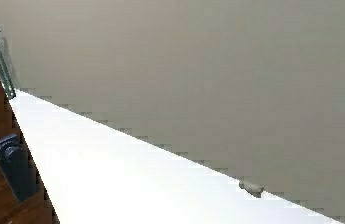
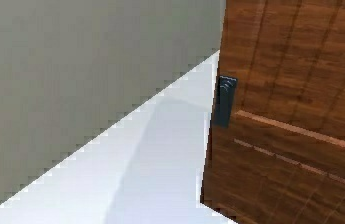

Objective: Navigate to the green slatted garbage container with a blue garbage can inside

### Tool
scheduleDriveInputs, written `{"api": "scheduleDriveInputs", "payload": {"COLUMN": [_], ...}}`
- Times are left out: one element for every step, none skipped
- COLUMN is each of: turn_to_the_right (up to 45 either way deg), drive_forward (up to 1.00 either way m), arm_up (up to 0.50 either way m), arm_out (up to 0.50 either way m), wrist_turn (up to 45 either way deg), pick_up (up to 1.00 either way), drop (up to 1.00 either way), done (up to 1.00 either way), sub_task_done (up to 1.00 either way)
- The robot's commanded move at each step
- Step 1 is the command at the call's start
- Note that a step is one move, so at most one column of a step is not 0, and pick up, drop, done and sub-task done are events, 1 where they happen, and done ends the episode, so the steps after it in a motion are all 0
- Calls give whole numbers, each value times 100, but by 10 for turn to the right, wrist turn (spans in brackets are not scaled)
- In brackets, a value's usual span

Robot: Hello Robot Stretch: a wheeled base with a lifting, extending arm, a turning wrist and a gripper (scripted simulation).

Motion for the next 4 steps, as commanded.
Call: {"api": "scheduleDriveInputs", "payload": {"turn_to_the_right": [0,90,0,-450], "drive_forward": [50,0,40,0], "arm_up": [0,0,0,0], "arm_out": [0,0,0,0], "wrist_turn": [0,0,0,0], "pick_up": [0,0,0,0], "drop": [0,0,0,0], "done": [0,0,0,0], "sub_task_done": [0,0,0,0]}}
